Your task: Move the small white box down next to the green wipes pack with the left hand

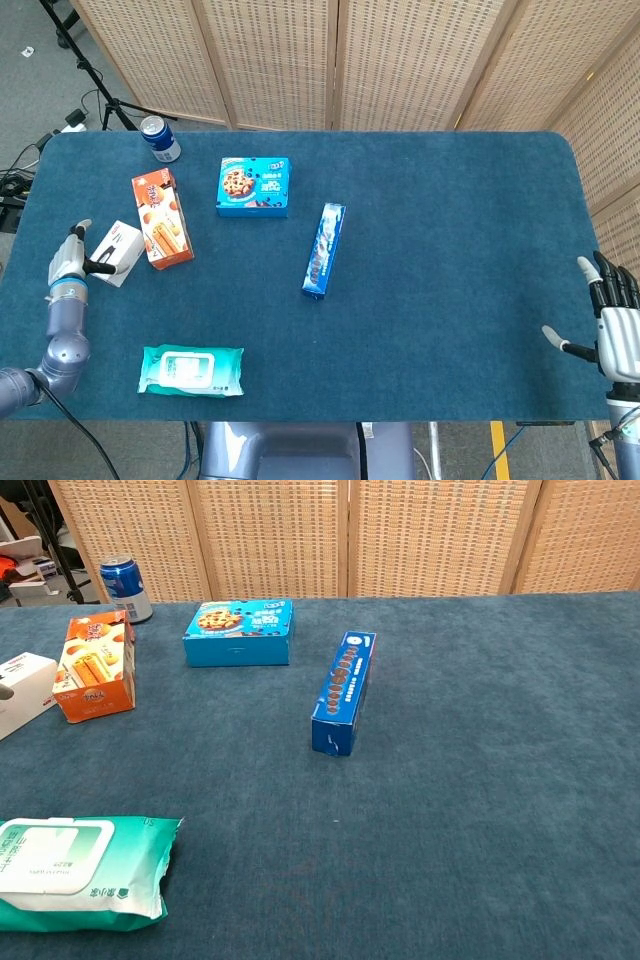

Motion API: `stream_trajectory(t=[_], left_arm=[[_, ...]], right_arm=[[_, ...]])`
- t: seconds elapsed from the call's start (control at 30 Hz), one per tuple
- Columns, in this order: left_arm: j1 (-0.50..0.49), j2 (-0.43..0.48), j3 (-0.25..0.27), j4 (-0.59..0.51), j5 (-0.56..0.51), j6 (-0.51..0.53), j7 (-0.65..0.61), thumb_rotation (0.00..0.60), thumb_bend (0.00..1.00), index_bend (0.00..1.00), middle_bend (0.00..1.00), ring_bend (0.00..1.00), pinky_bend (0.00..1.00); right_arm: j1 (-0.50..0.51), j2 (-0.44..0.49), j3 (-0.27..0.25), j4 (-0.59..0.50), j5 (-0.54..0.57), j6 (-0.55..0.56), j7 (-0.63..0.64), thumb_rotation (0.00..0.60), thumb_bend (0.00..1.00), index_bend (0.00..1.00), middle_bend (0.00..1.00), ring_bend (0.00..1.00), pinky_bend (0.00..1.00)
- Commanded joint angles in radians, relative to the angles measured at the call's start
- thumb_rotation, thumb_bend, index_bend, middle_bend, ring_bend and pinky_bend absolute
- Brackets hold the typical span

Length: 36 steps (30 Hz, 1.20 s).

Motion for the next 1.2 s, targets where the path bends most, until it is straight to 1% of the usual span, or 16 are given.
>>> stream_trajectory(t=[0.03,0.17,0.37,0.47,0.5,0.57,0.63,0.67,0.73,0.83,0.87,1.03,1.1,1.2], left_arm=[[-0.004,-0.006,0.000,0.003,-0.006,0.004,0.009,0.600,0.00,0.00,0.00,0.00,0.00],[-0.016,-0.025,-0.003,0.023,-0.045,0.008,0.034,0.600,0.01,0.00,0.00,0.00,0.01],[-0.036,-0.073,-0.029,0.092,-0.077,0.003,0.044,0.600,0.08,0.00,0.00,0.00,0.14],[-0.041,-0.091,-0.033,0.114,-0.074,0.003,0.050,0.600,0.15,0.01,0.00,0.03,0.23],[-0.042,-0.097,-0.033,0.121,-0.071,0.005,0.052,0.600,0.19,0.04,0.02,0.07,0.28],[-0.044,-0.111,-0.035,0.138,-0.068,0.012,0.054,0.600,0.23,0.10,0.07,0.15,0.32],[-0.044,-0.124,-0.034,0.155,-0.066,0.013,0.062,0.600,0.29,0.14,0.16,0.23,0.37],[-0.044,-0.126,-0.031,0.161,-0.068,0.009,0.070,0.600,0.31,0.16,0.19,0.25,0.38],[-0.044,-0.133,-0.031,0.175,-0.074,0.006,0.082,0.600,0.35,0.22,0.24,0.29,0.41],[-0.042,-0.139,-0.036,0.193,-0.067,0.005,0.087,0.600,0.38,0.31,0.30,0.33,0.43],[-0.040,-0.139,-0.038,0.195,-0.062,0.007,0.085,0.600,0.38,0.32,0.31,0.33,0.44],[-0.015,-0.108,-0.051,0.160,-0.013,0.025,0.061,0.600,0.39,0.33,0.32,0.34,0.45],[0.004,-0.083,-0.050,0.124,0.032,0.055,0.043,0.600,0.39,0.33,0.32,0.34,0.45],[0.043,-0.027,-0.052,0.039,0.100,0.091,0.006,0.600,0.39,0.34,0.32,0.34,0.45]], right_arm=[[0.000,0.000,0.000,0.000,0.000,0.000,0.001,0.600,0.00,0.00,0.00,0.00,0.00],[-0.001,0.001,0.001,-0.001,0.000,0.002,0.004,0.600,0.00,0.00,0.00,0.00,0.00],[-0.001,0.003,0.002,-0.002,0.001,0.002,0.010,0.600,0.00,0.00,0.00,0.00,0.00],[-0.002,0.004,0.002,-0.002,0.001,0.002,0.013,0.600,0.00,0.00,0.00,0.00,0.00],[-0.002,0.004,0.002,-0.002,0.002,0.003,0.015,0.600,0.00,0.00,0.00,0.00,0.00],[-0.002,0.005,0.003,-0.002,0.002,0.003,0.017,0.600,0.00,0.00,0.00,0.00,0.00],[-0.003,0.007,0.004,-0.001,0.004,0.003,0.020,0.600,0.00,0.00,0.00,0.00,0.00],[-0.003,0.007,0.004,-0.001,0.004,0.003,0.021,0.600,0.00,0.00,0.00,0.00,0.00],[-0.002,0.007,0.003,-0.001,0.003,0.001,0.022,0.600,0.00,0.00,0.00,0.00,0.00],[-0.003,0.008,0.003,-0.002,0.001,0.003,0.023,0.600,0.00,0.00,0.00,0.00,0.00],[-0.003,0.008,0.003,-0.002,0.001,0.003,0.023,0.600,0.00,0.00,0.00,0.00,0.00],[-0.004,0.009,0.002,-0.004,0.000,0.004,0.025,0.600,0.00,0.00,0.00,0.00,0.00],[-0.004,0.009,0.002,-0.005,-0.002,0.006,0.025,0.600,0.00,0.00,0.00,0.00,0.00],[-0.005,0.009,0.001,-0.006,-0.004,0.007,0.023,0.600,0.00,0.00,0.00,0.00,0.00]])
